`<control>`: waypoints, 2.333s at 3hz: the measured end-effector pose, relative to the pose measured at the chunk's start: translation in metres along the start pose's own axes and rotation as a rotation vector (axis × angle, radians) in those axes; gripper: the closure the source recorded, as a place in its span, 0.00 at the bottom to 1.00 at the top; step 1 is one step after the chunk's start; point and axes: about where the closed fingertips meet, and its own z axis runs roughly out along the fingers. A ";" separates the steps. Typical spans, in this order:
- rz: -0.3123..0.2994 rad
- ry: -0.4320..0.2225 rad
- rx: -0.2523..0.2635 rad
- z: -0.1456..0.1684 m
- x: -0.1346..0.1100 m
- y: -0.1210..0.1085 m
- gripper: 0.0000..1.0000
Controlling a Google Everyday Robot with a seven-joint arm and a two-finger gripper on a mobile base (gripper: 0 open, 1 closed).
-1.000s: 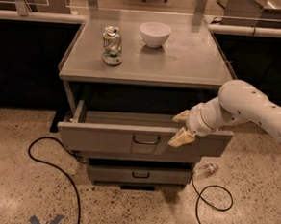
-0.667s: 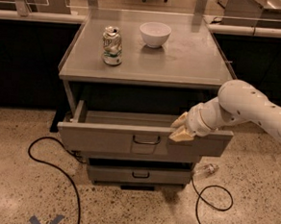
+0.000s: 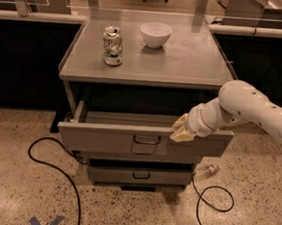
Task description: Open top drawer
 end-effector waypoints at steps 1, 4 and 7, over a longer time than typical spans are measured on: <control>-0.014 0.007 -0.010 0.000 0.004 0.009 1.00; -0.036 0.008 0.013 -0.008 0.003 0.027 1.00; -0.057 0.002 0.052 -0.019 0.004 0.061 1.00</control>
Offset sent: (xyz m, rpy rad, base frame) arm -0.1283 -0.0210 0.0046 -0.0701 -0.1434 0.0608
